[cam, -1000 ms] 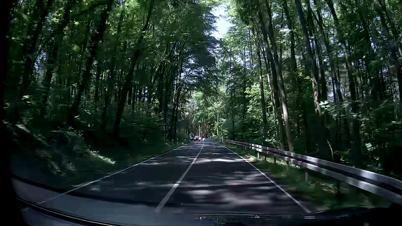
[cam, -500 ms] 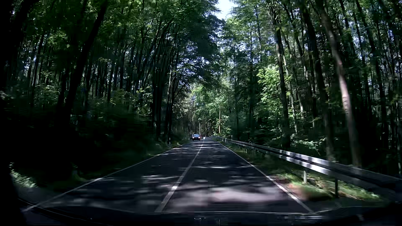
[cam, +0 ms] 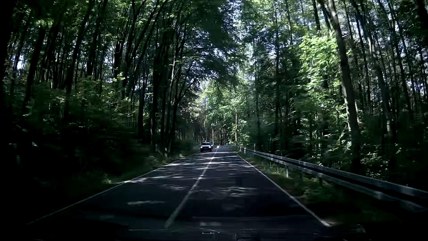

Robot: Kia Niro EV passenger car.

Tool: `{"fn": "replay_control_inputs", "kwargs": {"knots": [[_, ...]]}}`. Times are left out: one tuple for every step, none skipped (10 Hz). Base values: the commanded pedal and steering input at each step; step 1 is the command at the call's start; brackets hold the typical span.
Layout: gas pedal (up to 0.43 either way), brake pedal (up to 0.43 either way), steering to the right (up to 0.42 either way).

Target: Follow the waypoints while adhering to traffic rules and regulations

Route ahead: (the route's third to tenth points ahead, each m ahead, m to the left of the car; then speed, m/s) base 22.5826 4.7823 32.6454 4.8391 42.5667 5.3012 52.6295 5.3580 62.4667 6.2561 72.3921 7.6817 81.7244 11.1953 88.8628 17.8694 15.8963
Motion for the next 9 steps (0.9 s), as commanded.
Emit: {"fn": "replay_control_inputs", "kwargs": {"knots": [[0.319, 0.000, -0.004], [0.319, 0.000, -0.004], [0.319, 0.000, -0.004], [0.319, 0.000, -0.005], [0.319, 0.000, -0.004], [0.319, 0.000, -0.004], [0.299, 0.000, -0.004], [0.280, 0.000, -0.004], [0.268, 0.000, -0.004]]}}
